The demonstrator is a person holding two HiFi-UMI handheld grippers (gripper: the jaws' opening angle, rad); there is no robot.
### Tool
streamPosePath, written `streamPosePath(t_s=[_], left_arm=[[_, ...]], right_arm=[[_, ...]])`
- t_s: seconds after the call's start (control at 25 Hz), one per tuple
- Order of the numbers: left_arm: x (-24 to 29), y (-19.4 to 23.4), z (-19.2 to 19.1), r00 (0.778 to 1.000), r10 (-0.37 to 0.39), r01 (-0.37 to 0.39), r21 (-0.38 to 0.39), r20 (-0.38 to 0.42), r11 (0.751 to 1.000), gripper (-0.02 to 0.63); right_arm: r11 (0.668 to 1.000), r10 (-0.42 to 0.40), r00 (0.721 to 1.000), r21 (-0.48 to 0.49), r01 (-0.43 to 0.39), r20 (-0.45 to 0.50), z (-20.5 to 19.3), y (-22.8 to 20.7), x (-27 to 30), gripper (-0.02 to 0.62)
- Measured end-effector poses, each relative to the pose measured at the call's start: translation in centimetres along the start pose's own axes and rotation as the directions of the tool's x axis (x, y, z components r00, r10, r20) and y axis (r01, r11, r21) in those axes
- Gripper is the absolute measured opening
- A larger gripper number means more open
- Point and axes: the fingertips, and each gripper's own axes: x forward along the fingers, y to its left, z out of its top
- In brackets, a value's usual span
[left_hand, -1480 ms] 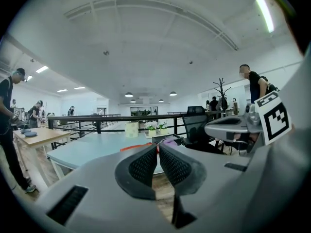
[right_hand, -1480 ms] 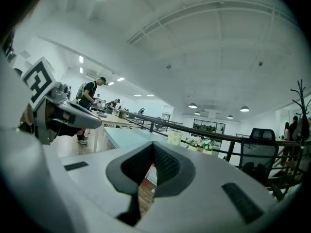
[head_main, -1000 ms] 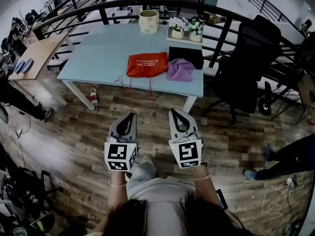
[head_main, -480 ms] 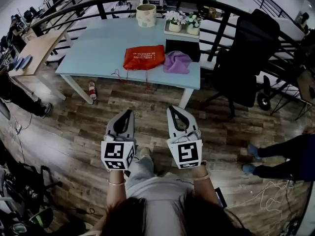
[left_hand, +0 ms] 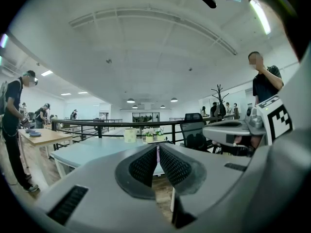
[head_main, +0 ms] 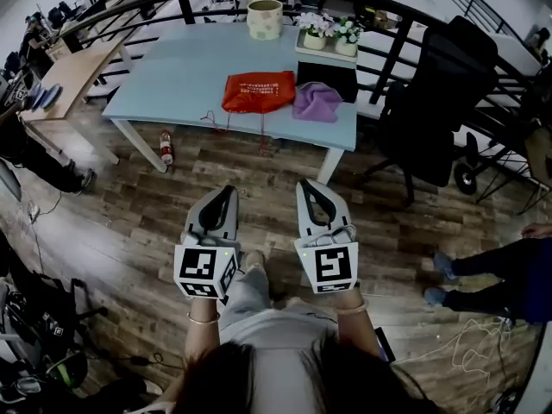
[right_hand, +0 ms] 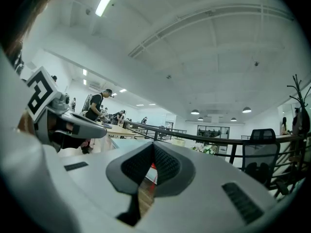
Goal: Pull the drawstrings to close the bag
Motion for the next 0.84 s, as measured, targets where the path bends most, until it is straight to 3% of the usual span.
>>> streamPosePath(t_s=[0.84], left_arm=[[-4.6,-0.8,0.5,1.0,0.019,-0.018,-0.048,0.02,0.999,0.03]], right_arm=[[0.998,0.04,0.999,0.044,-0.038,-0.029,0.3,2.3,-3.4,0.025]])
